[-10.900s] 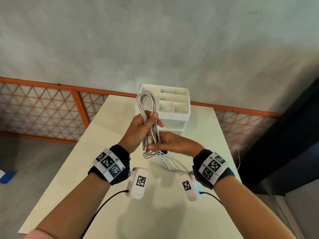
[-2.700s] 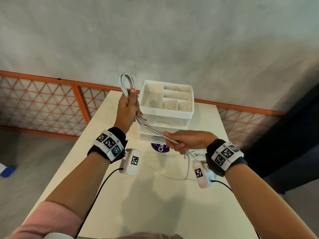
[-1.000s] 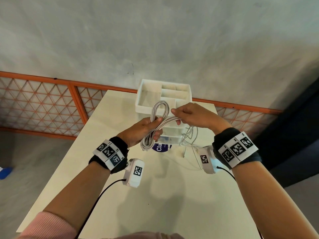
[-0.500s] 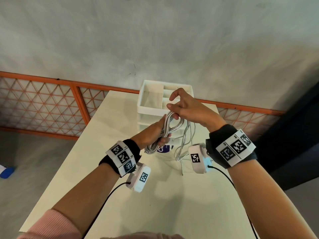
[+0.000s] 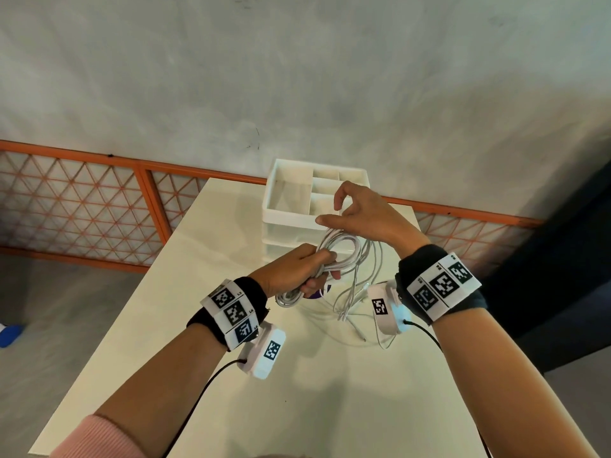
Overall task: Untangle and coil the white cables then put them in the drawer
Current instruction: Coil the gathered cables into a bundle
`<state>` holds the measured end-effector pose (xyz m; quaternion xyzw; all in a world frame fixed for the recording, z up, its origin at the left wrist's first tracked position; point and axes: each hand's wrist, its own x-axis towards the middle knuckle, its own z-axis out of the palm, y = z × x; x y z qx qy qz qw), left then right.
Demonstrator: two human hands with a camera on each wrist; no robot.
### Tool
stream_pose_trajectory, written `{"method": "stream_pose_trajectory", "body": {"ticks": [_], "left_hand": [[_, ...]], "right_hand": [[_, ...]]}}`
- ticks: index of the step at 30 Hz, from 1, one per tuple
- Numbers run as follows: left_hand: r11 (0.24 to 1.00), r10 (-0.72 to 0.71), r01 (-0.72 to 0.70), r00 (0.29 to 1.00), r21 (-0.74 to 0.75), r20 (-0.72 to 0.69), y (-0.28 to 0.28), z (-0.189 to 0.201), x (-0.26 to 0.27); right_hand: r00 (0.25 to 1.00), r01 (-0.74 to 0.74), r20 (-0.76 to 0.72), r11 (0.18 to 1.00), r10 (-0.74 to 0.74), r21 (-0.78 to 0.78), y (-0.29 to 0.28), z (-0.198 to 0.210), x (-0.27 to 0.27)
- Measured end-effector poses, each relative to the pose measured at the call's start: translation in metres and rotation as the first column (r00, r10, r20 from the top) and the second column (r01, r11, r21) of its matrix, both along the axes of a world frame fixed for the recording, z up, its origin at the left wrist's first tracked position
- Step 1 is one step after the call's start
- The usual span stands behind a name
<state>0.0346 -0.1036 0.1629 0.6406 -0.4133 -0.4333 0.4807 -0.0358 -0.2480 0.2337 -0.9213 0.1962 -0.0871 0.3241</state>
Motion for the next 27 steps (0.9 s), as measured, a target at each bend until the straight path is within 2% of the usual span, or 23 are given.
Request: {"method": "stream_pose_trajectory", "body": {"ticks": [1, 3, 7, 10, 14, 17, 21, 25, 27], "left_hand": [[1.0, 0.014, -0.014, 1.0, -0.015, -0.003, 0.0, 0.002, 0.002], [0.998, 0.039, -0.04, 0.999, -0.041, -0.016, 0.003, 0.007, 0.008], [0.988, 0.105, -0.111, 0.993, -0.111, -0.057, 0.008, 0.012, 0.021], [0.966, 0.175, -0.192, 0.979, -0.176, -0.107, 0.011, 0.011, 0.025], [0.953, 0.166, -0.199, 0.974, -0.23, -0.153, 0.004, 0.006, 0.02], [0.936, 0.158, -0.178, 0.983, -0.302, -0.09, -0.002, 0.003, 0.016], [0.92, 0.217, -0.19, 0.975, -0.343, 0.043, -0.006, 0.003, 0.015], [0.904, 0.245, -0.221, 0.969, -0.365, 0.02, -0.008, -0.001, 0.014], [0.902, 0.254, -0.235, 0.967, -0.363, 0.004, -0.009, -0.001, 0.016]], "right_hand": [[1.0, 0.018, 0.021, 0.999, -0.017, -0.037, -0.003, -0.002, 0.0], [0.997, 0.028, 0.076, 1.0, -0.027, -0.01, -0.008, -0.006, -0.002], [0.985, -0.047, 0.172, 0.963, 0.001, 0.264, -0.018, -0.019, -0.015], [0.968, -0.112, 0.251, 0.93, 0.023, 0.35, -0.015, -0.035, -0.022], [0.922, -0.055, 0.37, 0.905, -0.117, 0.423, 0.01, -0.05, -0.012], [0.903, -0.018, 0.38, 0.867, -0.2, 0.499, 0.029, -0.053, -0.002], [0.902, -0.08, 0.394, 0.83, -0.175, 0.552, 0.036, -0.046, 0.001], [0.936, -0.061, 0.32, 0.824, -0.15, 0.563, 0.031, -0.045, 0.007], [0.951, -0.029, 0.275, 0.849, -0.139, 0.527, 0.027, -0.045, 0.01]]}}
